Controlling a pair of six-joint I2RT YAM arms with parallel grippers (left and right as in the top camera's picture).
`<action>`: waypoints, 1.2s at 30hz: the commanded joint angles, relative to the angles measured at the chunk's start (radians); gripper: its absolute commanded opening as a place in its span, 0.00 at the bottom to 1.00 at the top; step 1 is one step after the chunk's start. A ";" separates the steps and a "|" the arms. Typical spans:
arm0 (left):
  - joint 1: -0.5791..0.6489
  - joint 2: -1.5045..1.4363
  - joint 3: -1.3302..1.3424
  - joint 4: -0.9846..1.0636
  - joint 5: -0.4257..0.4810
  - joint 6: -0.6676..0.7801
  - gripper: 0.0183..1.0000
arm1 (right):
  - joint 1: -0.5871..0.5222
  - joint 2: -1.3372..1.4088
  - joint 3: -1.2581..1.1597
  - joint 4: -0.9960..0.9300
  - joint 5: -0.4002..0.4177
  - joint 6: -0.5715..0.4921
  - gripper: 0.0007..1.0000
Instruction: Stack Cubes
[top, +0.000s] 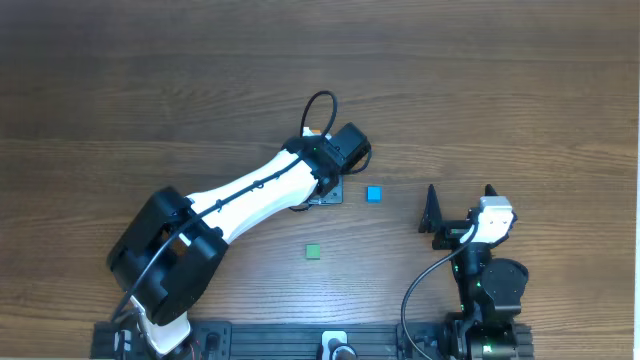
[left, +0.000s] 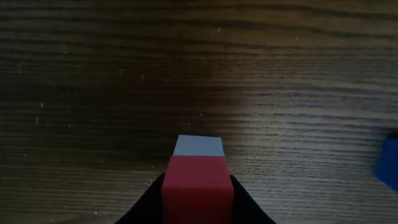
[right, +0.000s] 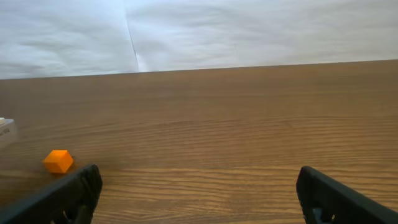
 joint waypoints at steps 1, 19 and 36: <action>-0.004 0.019 -0.008 0.003 -0.008 -0.014 0.11 | -0.007 -0.007 -0.009 0.003 -0.008 -0.008 0.99; -0.004 0.019 -0.018 0.018 -0.008 -0.014 0.13 | -0.007 -0.007 -0.009 0.003 -0.008 -0.008 0.99; -0.004 0.019 -0.020 0.018 -0.008 -0.014 0.28 | -0.007 -0.007 -0.009 0.003 -0.008 -0.008 0.99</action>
